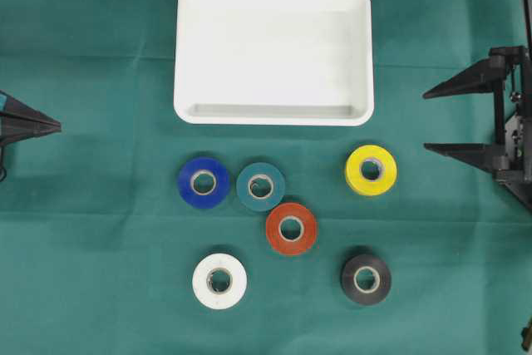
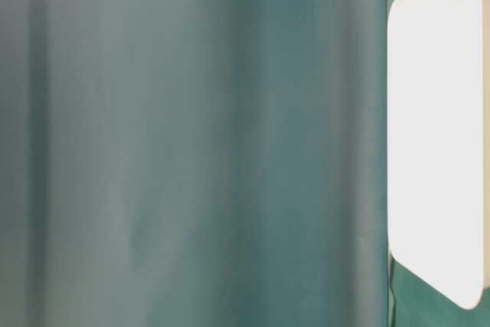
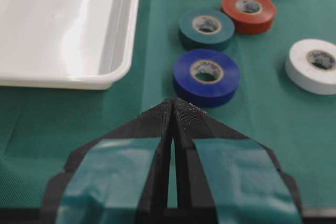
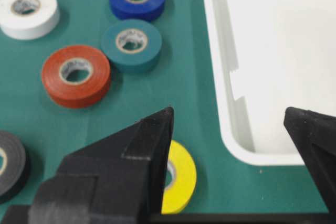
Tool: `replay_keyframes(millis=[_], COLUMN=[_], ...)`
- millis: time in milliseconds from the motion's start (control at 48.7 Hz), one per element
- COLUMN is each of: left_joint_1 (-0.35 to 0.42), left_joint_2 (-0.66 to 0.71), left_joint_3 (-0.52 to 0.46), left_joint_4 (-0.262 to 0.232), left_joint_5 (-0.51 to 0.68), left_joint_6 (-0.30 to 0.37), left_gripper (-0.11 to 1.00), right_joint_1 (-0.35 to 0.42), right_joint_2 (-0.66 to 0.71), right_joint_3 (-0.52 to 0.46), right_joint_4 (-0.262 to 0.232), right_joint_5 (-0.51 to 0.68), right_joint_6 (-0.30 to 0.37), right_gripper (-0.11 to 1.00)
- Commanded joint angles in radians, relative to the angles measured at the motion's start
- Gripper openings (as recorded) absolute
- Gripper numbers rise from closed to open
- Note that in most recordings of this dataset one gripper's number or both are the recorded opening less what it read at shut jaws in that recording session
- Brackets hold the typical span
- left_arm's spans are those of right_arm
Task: Put the tape into the white case with the right arm.
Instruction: 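Open the right gripper and start moving it toward the tape rolls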
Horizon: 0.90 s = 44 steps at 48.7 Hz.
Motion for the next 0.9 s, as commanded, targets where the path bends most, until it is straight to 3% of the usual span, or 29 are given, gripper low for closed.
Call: replay_keyframes(millis=[0,287,616,883], left_joint_1=[0.0,0.0,-0.002,0.0], left_joint_2=[0.014,0.014,0.014,0.014], left_joint_3=[-0.011,-0.009,-0.008,-0.008], left_joint_4=[0.0,0.0,0.0,0.0], left_joint_5=[-0.005,-0.005,-0.005,-0.005], left_joint_6=[0.002,0.002,0.002,0.002], left_gripper=[0.01,0.01,0.01,0.01], right_joint_1=[0.002,0.011,0.209,0.222], right_joint_2=[-0.009,-0.009,0.011,0.043], right_joint_3=[-0.018,-0.012,0.009,0.018], right_joint_4=[-0.002,-0.002,-0.02,-0.057], right_joint_5=[-0.002,-0.003,-0.037,-0.051], right_joint_6=[0.002,-0.003,-0.003,0.0], right_gripper=[0.61,0.61,0.61,0.61])
